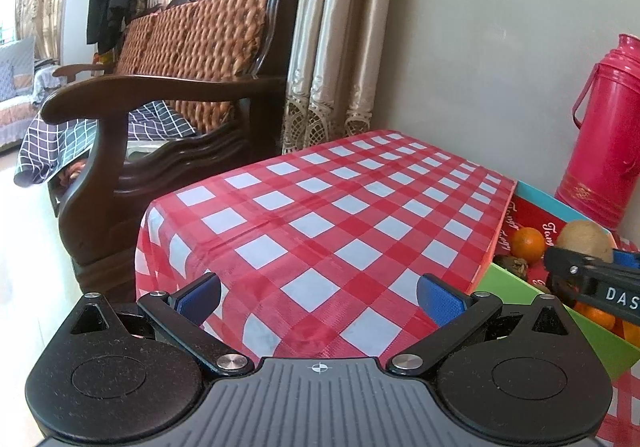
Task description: Organize fruits
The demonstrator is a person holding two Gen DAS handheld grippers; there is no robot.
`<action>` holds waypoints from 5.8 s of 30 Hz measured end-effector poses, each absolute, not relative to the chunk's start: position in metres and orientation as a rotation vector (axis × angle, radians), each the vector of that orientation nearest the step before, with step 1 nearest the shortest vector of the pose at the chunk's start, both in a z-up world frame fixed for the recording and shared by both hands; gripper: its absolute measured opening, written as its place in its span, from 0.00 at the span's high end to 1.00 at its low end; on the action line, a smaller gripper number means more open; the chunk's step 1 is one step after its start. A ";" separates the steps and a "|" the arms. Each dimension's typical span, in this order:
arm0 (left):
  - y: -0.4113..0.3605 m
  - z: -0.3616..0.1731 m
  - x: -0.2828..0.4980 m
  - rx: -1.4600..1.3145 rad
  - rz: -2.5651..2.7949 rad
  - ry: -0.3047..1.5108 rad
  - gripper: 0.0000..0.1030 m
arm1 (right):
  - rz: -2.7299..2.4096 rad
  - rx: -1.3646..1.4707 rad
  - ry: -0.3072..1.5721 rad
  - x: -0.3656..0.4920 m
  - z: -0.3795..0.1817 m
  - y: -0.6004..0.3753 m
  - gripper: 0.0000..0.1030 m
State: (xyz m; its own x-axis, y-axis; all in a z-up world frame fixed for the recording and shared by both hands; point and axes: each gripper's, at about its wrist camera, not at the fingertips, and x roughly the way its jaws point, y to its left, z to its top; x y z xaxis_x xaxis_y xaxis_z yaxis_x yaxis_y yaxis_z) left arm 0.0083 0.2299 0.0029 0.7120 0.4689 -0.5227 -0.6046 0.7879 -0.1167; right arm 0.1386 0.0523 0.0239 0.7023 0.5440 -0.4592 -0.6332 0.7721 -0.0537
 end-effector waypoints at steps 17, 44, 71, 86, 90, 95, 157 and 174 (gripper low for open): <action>0.241 0.000 0.003 -0.323 0.610 0.492 0.00 | 0.631 -0.288 0.552 0.147 0.018 0.091 0.51; 0.252 -0.001 -0.003 -0.416 0.596 0.469 0.00 | 0.426 -0.456 0.471 0.142 0.018 0.102 0.23; 0.214 0.011 0.018 -0.277 0.549 0.475 0.00 | 0.324 -0.062 0.516 0.110 0.064 -0.008 0.07; 0.117 0.109 -0.039 -0.079 0.286 0.497 0.00 | 0.139 0.008 0.464 -0.003 0.109 -0.087 0.05; 0.103 0.125 -0.065 -0.058 0.260 0.532 0.00 | 0.142 0.007 0.451 -0.027 0.109 -0.088 0.05; 0.096 0.139 -0.079 -0.038 0.255 0.512 0.00 | 0.160 -0.005 0.443 -0.033 0.112 -0.084 0.05; 0.101 0.130 -0.071 -0.052 0.250 0.535 0.00 | 0.132 -0.043 0.436 -0.027 0.104 -0.080 0.05; 0.101 0.131 -0.070 -0.055 0.252 0.531 0.00 | 0.128 -0.043 0.433 -0.026 0.103 -0.078 0.05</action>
State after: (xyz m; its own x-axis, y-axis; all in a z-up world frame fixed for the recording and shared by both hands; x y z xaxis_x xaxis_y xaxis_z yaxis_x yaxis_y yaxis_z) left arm -0.0701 0.1013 0.1308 0.8322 0.2231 -0.5076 -0.2513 0.9678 0.0133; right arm -0.0257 -0.0780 0.1034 0.8998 0.1142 -0.4212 -0.1326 0.9911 -0.0147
